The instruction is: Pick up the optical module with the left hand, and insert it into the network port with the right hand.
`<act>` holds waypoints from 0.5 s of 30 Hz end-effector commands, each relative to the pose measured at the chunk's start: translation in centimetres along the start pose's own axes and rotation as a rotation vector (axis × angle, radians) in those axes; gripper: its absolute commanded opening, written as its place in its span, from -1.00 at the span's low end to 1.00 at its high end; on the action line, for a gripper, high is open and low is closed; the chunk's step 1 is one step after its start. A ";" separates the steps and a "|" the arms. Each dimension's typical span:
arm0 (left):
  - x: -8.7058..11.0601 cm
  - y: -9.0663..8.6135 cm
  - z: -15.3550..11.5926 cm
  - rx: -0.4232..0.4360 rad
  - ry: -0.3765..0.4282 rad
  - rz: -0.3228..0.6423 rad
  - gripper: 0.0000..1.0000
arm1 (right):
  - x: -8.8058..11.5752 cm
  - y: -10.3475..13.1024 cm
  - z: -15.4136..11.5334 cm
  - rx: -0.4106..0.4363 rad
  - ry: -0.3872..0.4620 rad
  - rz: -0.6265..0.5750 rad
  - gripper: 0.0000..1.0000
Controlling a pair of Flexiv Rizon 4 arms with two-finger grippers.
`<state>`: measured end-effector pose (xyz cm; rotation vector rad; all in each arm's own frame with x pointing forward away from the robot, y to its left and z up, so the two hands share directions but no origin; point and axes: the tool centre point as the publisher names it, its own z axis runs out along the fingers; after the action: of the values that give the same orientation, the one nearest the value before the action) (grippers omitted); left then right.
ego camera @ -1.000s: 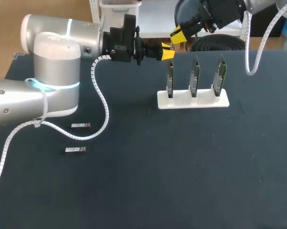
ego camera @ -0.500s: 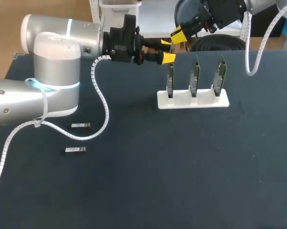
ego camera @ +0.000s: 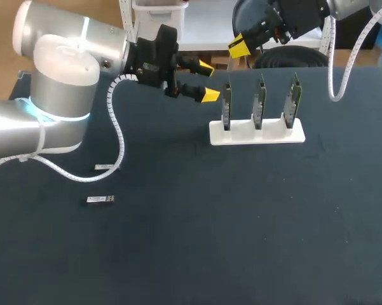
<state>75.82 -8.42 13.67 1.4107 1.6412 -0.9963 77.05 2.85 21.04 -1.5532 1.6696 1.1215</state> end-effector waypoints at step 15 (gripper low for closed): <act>1.7 1.6 1.4 0.046 0.151 0.023 1.00 | 0.4 0.7 -0.2 0.009 0.006 0.001 -1.00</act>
<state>76.35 -8.39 11.40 1.5403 1.7062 -0.9308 76.78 2.52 20.89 -1.5575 1.6757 1.1192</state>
